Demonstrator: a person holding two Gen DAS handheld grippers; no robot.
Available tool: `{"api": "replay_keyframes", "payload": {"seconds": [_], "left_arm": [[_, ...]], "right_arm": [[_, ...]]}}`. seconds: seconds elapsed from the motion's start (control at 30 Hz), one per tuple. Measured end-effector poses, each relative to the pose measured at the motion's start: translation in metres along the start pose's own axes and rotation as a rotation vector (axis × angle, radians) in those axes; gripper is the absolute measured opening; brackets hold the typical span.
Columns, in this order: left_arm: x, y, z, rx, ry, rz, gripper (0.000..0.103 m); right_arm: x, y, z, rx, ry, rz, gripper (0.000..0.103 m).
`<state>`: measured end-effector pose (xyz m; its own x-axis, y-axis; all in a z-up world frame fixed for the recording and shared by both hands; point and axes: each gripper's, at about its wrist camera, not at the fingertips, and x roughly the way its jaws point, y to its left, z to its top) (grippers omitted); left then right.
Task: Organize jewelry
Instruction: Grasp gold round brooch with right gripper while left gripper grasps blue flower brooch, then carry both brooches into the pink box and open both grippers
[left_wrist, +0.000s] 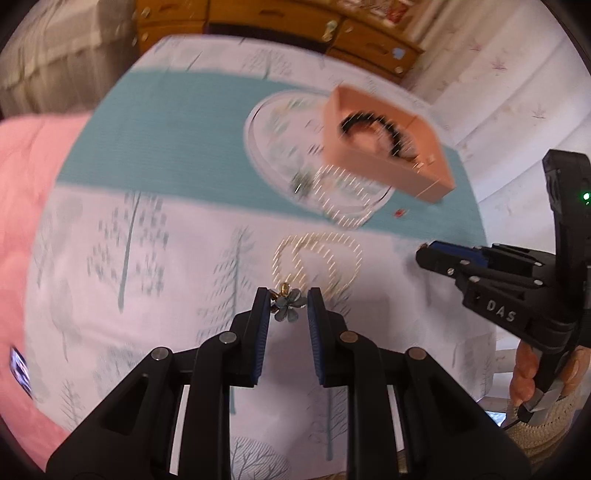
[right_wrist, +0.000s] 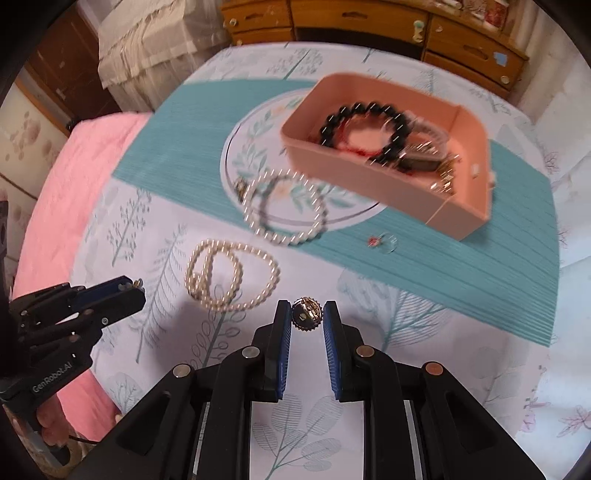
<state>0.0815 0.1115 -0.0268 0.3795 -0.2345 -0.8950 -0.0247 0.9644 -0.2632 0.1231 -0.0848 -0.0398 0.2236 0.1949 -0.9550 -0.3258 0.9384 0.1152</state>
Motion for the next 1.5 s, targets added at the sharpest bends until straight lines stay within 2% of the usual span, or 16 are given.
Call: {"api": "replay_keyframes", "payload": {"seconds": [0.13,0.3,0.47,0.63,0.87,1.1,1.3,1.5], "left_arm": [[-0.019,-0.027,0.034,0.081,-0.068,0.023,0.018],[-0.024,-0.056,0.084,0.129,-0.111,0.037,0.018],[-0.020,-0.087,0.127,0.168,-0.169,0.077,0.018],[0.001,-0.113,0.152,0.212,-0.183,0.089,0.018],[0.052,-0.119,0.168,0.196,-0.129,0.062,0.018],[0.090,-0.110,0.167,0.194,-0.082,0.055,0.018],[0.100,-0.104,0.169,0.195,-0.071,0.031,0.018],[0.101,-0.104,0.166,0.218,-0.052,0.045,0.020]], "right_arm": [[-0.026,-0.016,0.013,0.035,-0.049,-0.008,0.018],[-0.059,-0.044,0.037,0.097,-0.123,-0.026,0.018],[-0.079,-0.070,0.062,0.157,-0.174,-0.032,0.018],[-0.079,-0.091,0.084,0.192,-0.187,-0.028,0.018],[-0.046,-0.106,0.099,0.220,-0.145,-0.016,0.018],[-0.008,-0.113,0.104,0.240,-0.105,-0.009,0.018],[0.008,-0.114,0.108,0.237,-0.090,-0.023,0.018],[0.014,-0.114,0.108,0.251,-0.073,0.001,0.018]]}}
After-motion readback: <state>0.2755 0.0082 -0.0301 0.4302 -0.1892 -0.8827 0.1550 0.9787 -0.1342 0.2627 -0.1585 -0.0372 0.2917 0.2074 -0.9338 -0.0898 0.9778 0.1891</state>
